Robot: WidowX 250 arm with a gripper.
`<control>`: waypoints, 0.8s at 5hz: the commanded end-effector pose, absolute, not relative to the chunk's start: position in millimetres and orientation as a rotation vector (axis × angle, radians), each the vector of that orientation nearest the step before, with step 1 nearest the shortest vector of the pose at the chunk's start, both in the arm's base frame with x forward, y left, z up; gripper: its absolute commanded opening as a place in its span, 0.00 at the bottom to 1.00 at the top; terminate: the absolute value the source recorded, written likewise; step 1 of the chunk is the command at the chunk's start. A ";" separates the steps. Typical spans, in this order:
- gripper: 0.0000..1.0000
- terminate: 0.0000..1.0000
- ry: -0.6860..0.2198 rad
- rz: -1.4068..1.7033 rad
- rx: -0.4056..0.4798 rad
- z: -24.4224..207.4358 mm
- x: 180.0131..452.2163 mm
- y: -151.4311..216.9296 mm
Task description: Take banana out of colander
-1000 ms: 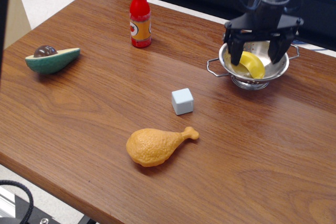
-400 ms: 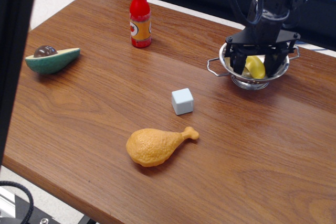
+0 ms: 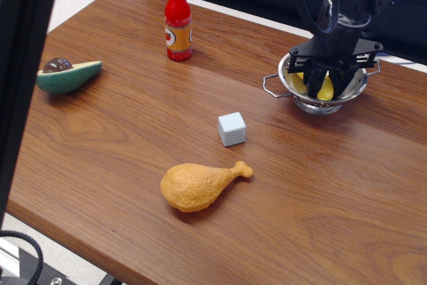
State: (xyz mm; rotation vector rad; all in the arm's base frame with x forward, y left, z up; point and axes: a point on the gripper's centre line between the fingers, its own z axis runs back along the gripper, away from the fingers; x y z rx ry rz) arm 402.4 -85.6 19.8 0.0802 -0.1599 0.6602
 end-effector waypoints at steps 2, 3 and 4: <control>0.00 0.00 -0.370 0.708 0.004 108.5 408.0 -72.0; 0.00 0.00 -0.367 0.658 -0.049 119.7 387.2 -75.1; 0.00 0.00 -0.315 0.532 -0.076 115.5 353.3 -80.4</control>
